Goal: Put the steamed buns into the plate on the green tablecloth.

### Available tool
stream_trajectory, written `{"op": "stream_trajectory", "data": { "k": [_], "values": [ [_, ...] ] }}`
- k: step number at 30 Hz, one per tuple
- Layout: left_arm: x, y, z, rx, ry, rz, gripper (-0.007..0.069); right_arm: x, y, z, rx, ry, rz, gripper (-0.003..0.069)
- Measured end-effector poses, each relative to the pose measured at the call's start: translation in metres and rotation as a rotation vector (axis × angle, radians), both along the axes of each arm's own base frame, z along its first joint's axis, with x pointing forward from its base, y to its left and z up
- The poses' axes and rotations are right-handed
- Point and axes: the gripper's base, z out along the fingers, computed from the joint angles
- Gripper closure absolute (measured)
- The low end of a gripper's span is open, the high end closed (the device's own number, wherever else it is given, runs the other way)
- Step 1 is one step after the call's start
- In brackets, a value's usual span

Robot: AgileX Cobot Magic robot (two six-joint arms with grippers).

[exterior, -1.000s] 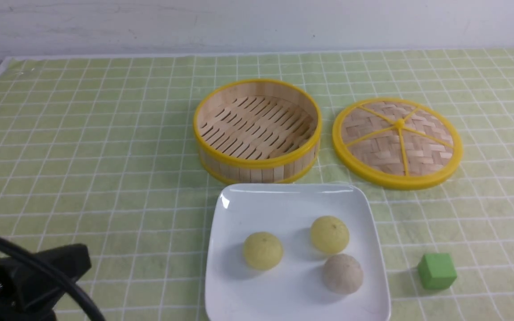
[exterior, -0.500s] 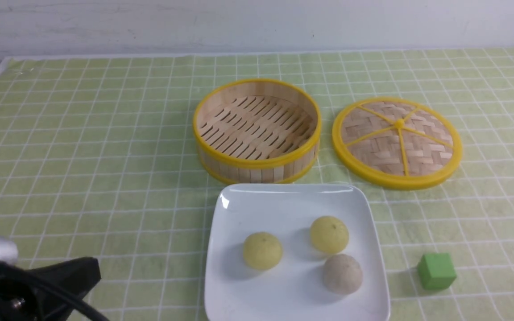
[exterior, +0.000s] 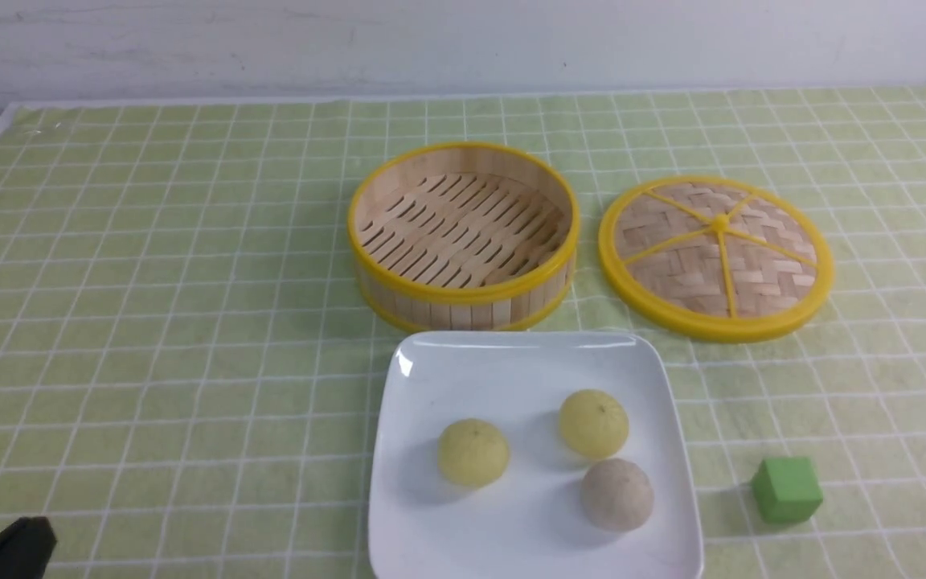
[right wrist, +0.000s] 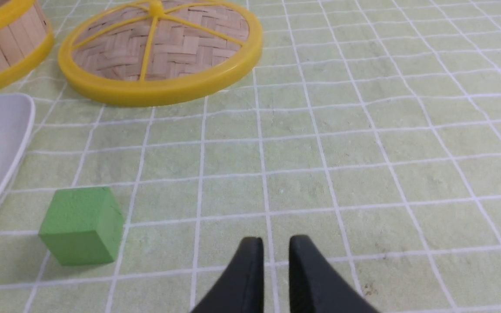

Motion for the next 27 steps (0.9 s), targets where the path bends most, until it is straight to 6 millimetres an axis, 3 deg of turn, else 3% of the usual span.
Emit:
{"op": "stream_trajectory", "data": {
  "k": [4,27],
  "values": [
    [-0.0066,0.0041,-0.0112,0.022,0.098,0.058,0.0571,0.0,0.0,0.0,0.0,0.0,0.0,0.0541],
    [-0.0071,0.0045,-0.0114,0.031,0.103,0.061,0.0552,0.0,0.0,0.0,0.0,0.0,0.0,0.0519]
  ]
}}
